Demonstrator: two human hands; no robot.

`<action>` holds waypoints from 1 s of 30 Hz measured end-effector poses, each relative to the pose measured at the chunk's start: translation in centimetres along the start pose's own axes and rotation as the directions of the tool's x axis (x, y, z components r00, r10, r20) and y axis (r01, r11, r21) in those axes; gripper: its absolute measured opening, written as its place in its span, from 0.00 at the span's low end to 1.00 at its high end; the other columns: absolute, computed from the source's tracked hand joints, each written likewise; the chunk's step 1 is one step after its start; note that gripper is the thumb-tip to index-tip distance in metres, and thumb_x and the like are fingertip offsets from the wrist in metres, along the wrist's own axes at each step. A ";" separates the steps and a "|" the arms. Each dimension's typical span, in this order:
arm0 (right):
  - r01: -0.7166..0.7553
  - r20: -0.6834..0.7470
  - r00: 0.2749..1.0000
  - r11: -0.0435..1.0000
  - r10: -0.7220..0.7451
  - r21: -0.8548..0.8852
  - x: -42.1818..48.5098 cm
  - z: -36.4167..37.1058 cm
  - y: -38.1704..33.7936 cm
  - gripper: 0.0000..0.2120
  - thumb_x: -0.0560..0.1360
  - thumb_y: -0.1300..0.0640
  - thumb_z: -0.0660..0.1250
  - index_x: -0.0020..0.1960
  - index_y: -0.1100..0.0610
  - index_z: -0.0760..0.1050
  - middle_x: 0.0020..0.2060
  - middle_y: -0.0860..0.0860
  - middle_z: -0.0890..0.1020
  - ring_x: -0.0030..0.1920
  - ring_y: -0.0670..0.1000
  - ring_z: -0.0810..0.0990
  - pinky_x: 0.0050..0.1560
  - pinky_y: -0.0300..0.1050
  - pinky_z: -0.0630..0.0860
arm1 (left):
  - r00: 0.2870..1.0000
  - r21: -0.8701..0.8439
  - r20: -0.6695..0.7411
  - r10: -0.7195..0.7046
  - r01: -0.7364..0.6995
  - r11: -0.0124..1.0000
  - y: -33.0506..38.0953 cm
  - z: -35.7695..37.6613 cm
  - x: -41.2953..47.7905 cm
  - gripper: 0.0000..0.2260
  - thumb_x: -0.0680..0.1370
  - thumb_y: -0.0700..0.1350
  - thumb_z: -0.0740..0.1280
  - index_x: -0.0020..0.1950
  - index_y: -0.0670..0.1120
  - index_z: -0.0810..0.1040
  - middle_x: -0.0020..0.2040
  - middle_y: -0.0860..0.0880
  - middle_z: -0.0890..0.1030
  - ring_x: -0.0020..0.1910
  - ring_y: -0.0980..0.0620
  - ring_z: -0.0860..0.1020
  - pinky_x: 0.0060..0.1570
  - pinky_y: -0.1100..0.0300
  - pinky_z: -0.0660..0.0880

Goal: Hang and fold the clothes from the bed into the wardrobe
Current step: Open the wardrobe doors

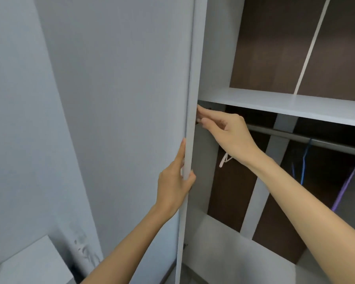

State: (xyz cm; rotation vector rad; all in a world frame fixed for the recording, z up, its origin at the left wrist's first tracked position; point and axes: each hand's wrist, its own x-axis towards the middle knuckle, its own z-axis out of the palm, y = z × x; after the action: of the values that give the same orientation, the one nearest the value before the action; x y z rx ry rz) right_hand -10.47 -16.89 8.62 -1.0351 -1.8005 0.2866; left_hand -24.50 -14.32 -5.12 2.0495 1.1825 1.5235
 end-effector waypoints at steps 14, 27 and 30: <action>-0.010 0.277 0.960 0.997 0.031 -0.074 5.0 12.9 -2.2 0.24 0.83 0.61 0.55 0.76 0.48 0.58 0.75 0.41 0.59 0.73 0.38 0.56 0.59 0.16 0.54 | 0.991 -0.044 -0.101 -0.087 0.083 0.996 -7.4 -11.4 2.1 0.35 0.78 0.40 0.65 0.71 0.72 0.52 0.49 0.73 0.74 0.35 0.54 0.81 0.50 0.56 0.79; -0.035 0.203 0.977 0.992 0.059 -0.122 4.9 15.2 -3.2 0.22 0.81 0.58 0.59 0.73 0.44 0.65 0.67 0.35 0.67 0.64 0.36 0.67 0.47 0.17 0.64 | 0.996 -0.027 -0.027 -0.090 0.089 0.996 -9.1 -13.7 2.4 0.32 0.79 0.39 0.60 0.78 0.57 0.51 0.73 0.62 0.64 0.69 0.60 0.66 0.62 0.72 0.63; -0.069 0.060 0.995 0.992 0.076 -0.109 3.8 14.3 -3.1 0.19 0.81 0.59 0.60 0.69 0.46 0.70 0.63 0.37 0.73 0.60 0.40 0.73 0.50 0.26 0.68 | 0.995 0.046 -0.100 -0.005 0.010 0.999 -7.1 -13.9 1.8 0.28 0.79 0.41 0.61 0.77 0.53 0.56 0.74 0.55 0.62 0.72 0.61 0.61 0.61 0.80 0.54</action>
State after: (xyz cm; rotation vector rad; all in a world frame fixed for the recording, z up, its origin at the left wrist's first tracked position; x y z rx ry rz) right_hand -24.65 -12.35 6.11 -1.1798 -1.8551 0.2730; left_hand -39.94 -11.52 -3.55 2.0166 1.2728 1.6270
